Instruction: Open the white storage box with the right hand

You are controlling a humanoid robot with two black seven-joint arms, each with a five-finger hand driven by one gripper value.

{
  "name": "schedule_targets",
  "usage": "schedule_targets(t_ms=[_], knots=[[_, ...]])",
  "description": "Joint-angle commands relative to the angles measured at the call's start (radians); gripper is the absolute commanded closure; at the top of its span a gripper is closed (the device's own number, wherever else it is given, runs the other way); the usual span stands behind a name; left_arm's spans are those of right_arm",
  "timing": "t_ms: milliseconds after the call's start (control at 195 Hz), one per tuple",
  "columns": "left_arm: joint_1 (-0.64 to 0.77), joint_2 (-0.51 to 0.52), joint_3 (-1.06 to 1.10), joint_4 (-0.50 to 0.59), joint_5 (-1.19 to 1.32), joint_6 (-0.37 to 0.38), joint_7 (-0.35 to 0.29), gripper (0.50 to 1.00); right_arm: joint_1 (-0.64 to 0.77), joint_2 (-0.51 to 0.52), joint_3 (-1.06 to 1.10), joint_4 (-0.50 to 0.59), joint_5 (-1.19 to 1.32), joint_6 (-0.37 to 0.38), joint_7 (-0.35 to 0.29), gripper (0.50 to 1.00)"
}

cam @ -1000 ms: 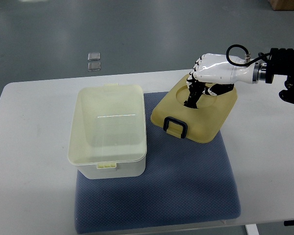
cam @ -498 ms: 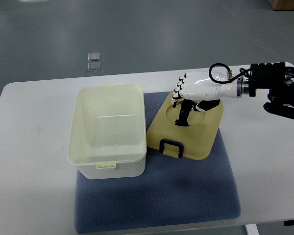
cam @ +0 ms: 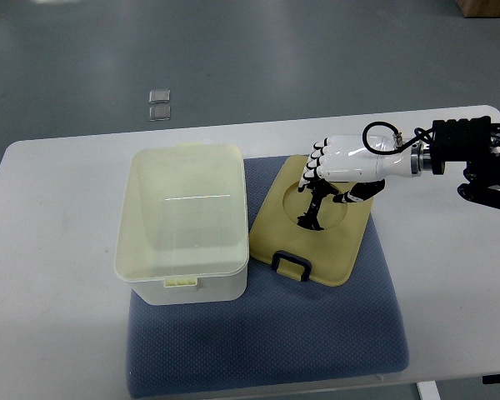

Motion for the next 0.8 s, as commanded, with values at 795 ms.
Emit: schedule_targets(t_ms=[795], knots=[[0.000, 0.000, 0.000, 0.000, 0.000, 0.000, 0.000, 0.500, -0.263, -0.025, 0.738, -0.073, 1.352, 0.605, -0.264, 0.572]])
